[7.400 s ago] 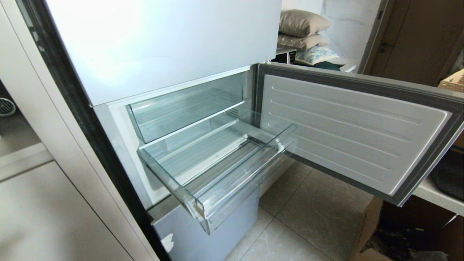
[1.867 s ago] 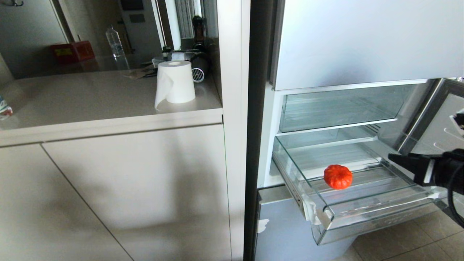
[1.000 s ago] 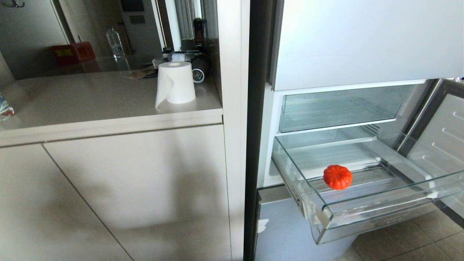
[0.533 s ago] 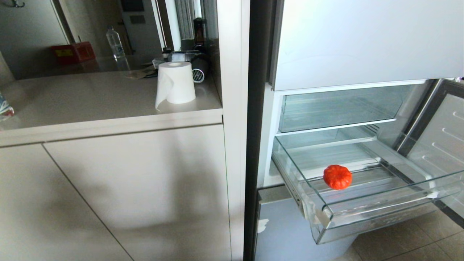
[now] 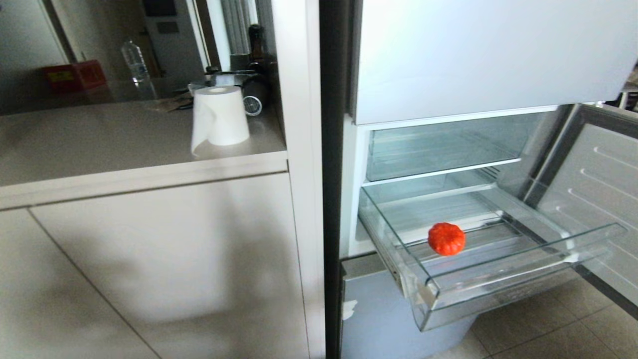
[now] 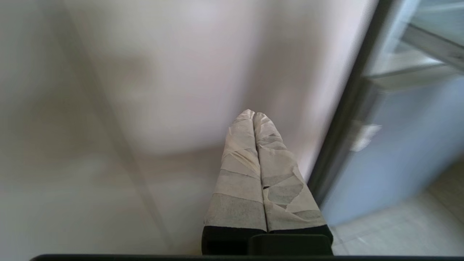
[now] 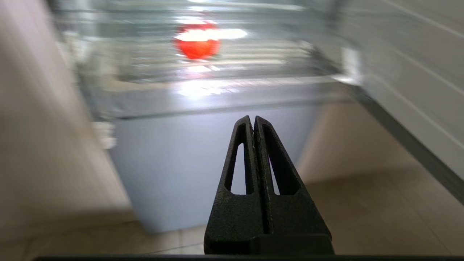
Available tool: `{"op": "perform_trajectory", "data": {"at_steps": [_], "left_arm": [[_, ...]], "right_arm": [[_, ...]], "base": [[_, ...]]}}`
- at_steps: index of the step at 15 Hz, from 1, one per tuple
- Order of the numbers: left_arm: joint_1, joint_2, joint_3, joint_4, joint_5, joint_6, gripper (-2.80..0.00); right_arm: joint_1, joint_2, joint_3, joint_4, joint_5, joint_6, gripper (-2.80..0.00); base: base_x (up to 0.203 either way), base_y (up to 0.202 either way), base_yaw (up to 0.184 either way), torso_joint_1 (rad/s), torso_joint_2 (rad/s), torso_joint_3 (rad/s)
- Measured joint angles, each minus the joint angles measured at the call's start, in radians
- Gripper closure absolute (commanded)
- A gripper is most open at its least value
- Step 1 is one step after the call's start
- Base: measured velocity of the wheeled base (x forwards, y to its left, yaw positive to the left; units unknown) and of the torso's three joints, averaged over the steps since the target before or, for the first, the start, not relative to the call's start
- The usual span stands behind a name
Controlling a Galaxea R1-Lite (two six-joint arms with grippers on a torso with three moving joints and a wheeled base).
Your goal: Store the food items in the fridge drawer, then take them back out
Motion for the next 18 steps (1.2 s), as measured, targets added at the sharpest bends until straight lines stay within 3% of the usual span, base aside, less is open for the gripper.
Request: {"op": "perform_trajectory", "data": {"at_steps": [11,16,18], "left_arm": [[0.0,0.0,0.0,0.0,0.0,0.0,0.0],[0.0,0.0,0.0,0.0,0.0,0.0,0.0],[0.0,0.0,0.0,0.0,0.0,0.0,0.0]], "right_arm": [[0.0,0.0,0.0,0.0,-0.004,0.022,0.0],[0.0,0.027,-0.027,-0.003,-0.03,0.043,0.0],[-0.004,0.103,-0.107,-0.008,-0.062,0.103,0.0]], "base": [[0.001,0.007,-0.174,0.002,0.0,0.003],[0.0,0.001,-0.035,0.0,0.0,0.002],[0.0,0.0,0.0,0.0,0.0,0.0]]}}
